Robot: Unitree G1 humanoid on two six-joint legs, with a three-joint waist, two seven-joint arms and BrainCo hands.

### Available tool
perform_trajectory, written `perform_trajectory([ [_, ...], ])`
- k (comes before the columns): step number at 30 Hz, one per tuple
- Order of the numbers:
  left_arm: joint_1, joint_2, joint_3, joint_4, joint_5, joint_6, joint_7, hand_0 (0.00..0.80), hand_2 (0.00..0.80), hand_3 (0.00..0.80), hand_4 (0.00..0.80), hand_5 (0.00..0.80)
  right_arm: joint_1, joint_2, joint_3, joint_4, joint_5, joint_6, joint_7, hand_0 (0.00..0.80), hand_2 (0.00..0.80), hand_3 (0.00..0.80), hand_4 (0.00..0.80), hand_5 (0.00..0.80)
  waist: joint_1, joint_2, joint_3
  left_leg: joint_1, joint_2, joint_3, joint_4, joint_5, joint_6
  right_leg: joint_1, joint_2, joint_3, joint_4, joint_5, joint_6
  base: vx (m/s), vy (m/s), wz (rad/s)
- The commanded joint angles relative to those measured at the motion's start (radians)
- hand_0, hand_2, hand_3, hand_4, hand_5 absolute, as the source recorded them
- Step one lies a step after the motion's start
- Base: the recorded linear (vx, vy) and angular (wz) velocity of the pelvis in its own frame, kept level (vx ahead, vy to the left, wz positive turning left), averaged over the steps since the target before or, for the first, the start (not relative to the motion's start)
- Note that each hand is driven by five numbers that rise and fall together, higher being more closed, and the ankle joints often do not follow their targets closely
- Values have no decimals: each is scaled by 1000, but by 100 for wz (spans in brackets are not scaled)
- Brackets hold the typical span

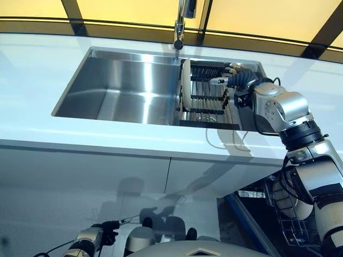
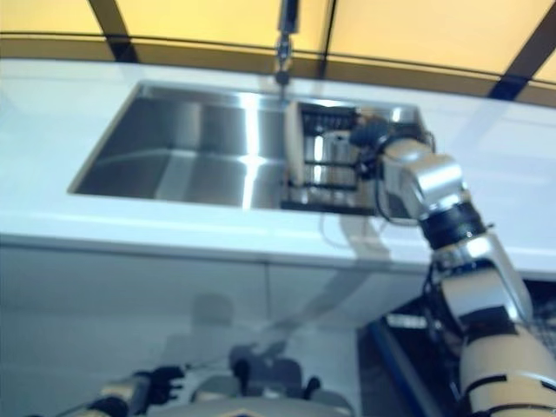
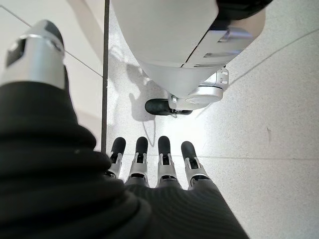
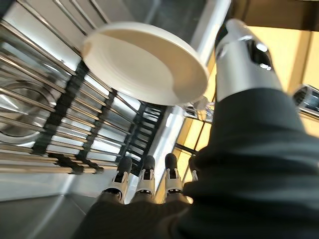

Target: Take plates into dishwasher

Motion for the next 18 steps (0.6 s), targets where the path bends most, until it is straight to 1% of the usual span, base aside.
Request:
perform_trajectory([
  [1, -60, 30, -39, 24, -40, 13, -6, 0, 0, 0, 0, 0, -142, -16, 50, 52, 22, -24, 0, 0, 0, 0, 0, 0, 28, -15, -19, 18, 0, 8, -1, -54, 12, -5, -78, -11, 43, 9, 73, 0, 0, 0],
  [6, -64, 30, -45, 19, -44, 24, -2, 0, 0, 0, 0, 0, -141, 2, 53, 63, 73, -21, -13, 0, 0, 0, 0, 0, 28, -15, -15, 16, -1, 9, -1, -52, 13, -8, -79, -10, 45, 10, 74, 0, 0, 0],
  [18, -77, 24, -51, 3, -56, 38, 12, 0, 0, 0, 0, 0, -112, 63, 61, 35, 110, -32, -34, 0, 0, 0, 0, 0, 33, -13, -10, 14, -3, 6, -1, -50, 16, -13, -84, -8, 53, 9, 78, 0, 0, 0],
])
